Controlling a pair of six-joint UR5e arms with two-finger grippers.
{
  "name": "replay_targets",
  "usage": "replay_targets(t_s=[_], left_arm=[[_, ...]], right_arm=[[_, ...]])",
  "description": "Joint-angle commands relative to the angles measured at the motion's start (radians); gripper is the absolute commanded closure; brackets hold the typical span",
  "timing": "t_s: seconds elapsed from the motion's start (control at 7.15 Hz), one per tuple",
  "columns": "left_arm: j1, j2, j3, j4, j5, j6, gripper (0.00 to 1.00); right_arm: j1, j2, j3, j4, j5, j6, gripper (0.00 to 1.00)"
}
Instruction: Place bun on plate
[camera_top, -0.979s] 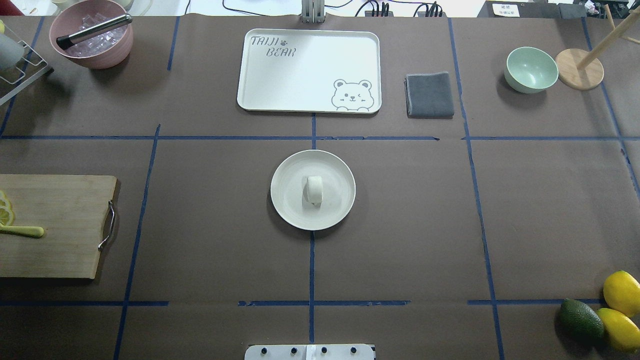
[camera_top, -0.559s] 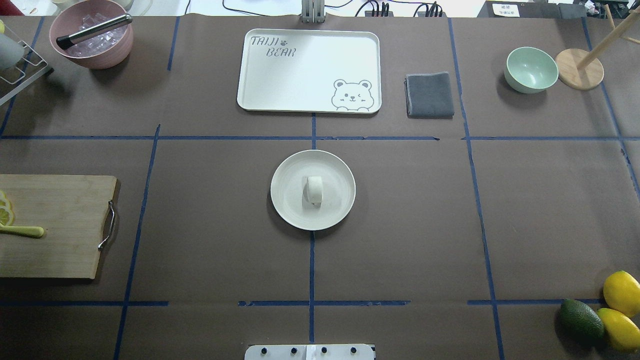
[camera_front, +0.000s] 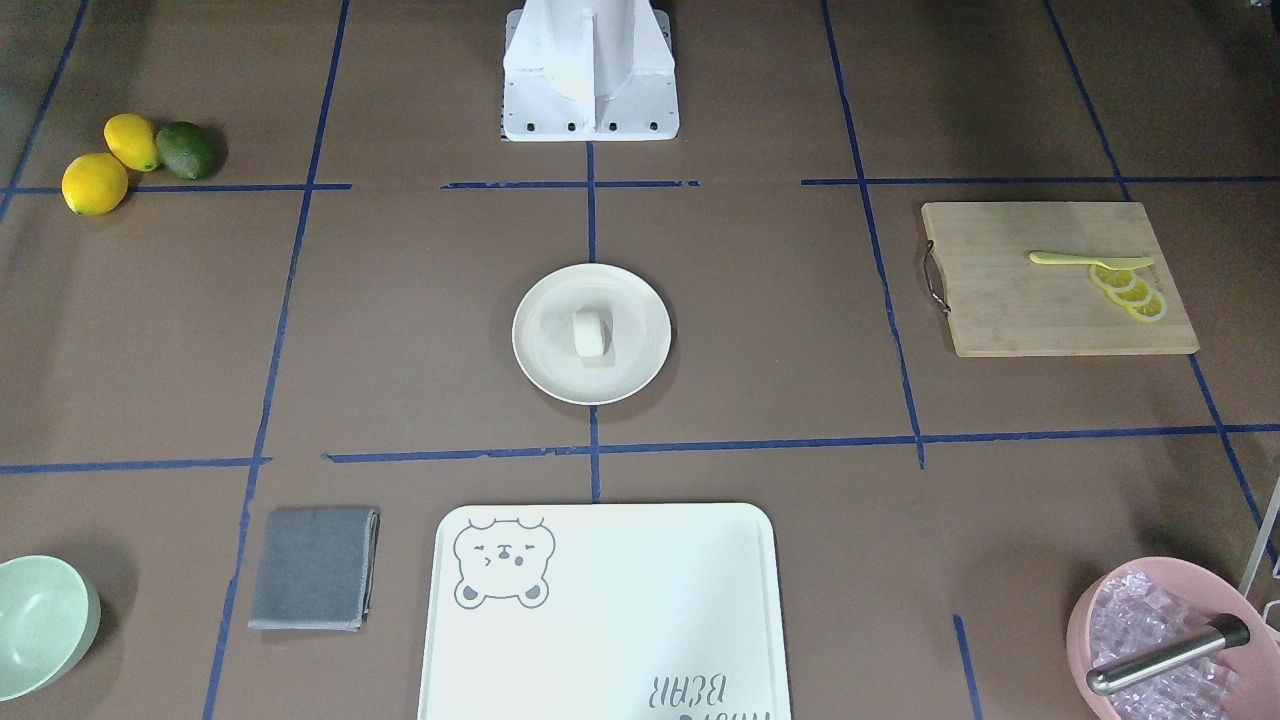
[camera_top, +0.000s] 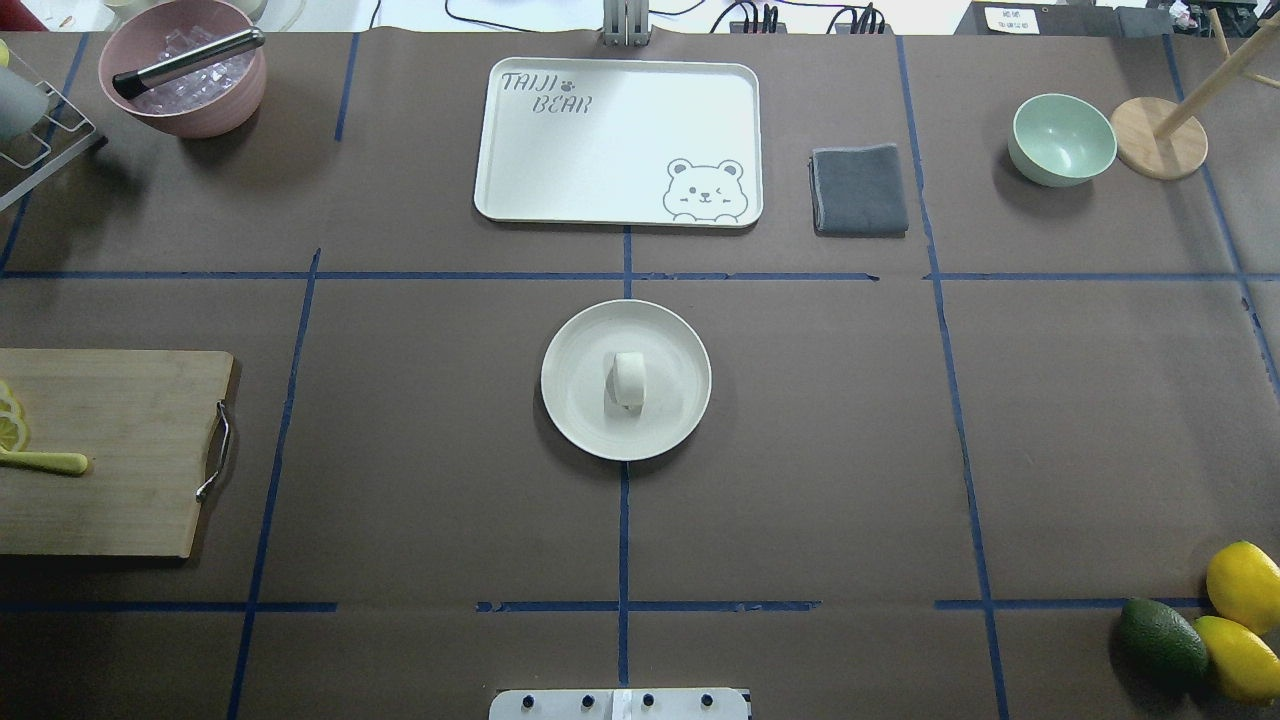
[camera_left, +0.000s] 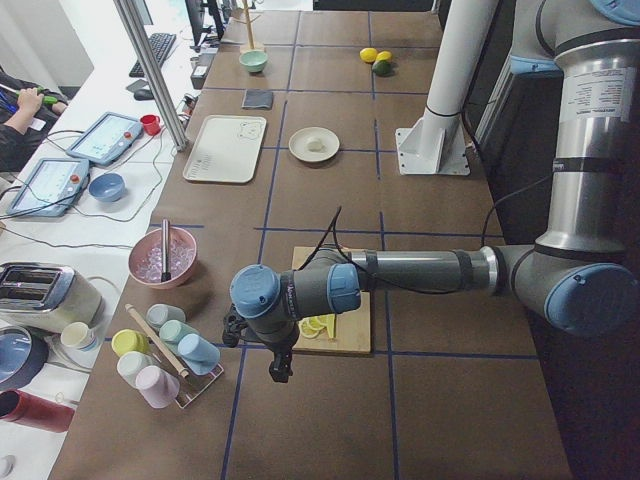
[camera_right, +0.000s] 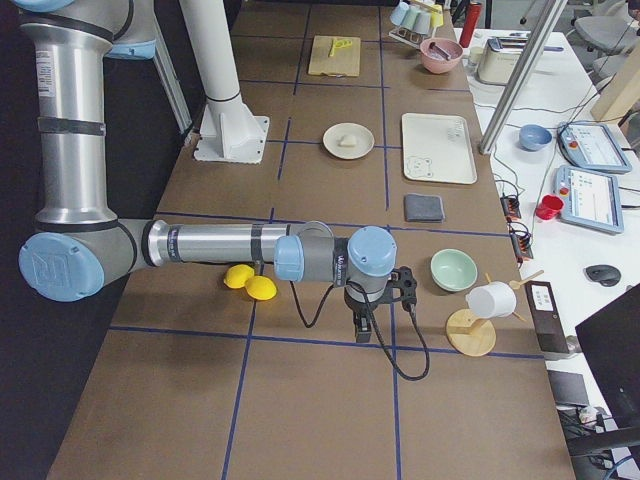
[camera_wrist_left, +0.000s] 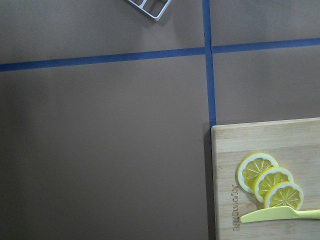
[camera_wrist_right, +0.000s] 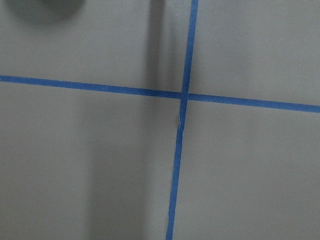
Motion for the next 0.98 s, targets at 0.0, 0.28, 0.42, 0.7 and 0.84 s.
replay_targets(t_s=[0.0, 0.28, 0.42, 0.7, 0.84], left_arm=[[0.000, 0.001, -0.004, -0.002, 0.000, 0.000, 0.00], [0.000, 0.001, -0.004, -0.008, 0.000, -0.001, 0.00], [0.000, 0.001, -0.004, -0.008, 0.000, -0.001, 0.00], [0.000, 0.002, -0.004, -0.022, 0.002, -0.001, 0.00], [0.000, 0.002, -0.004, -0.022, 0.002, -0.001, 0.00]], right_arm=[[0.000, 0.000, 0.000, 0.000, 0.000, -0.001, 0.00], [0.000, 0.000, 0.000, 0.000, 0.000, 0.000, 0.00], [0.000, 0.000, 0.000, 0.000, 0.000, -0.001, 0.00], [0.000, -0.001, 0.005, 0.000, -0.002, 0.000, 0.00], [0.000, -0.001, 0.005, 0.000, -0.002, -0.001, 0.00]])
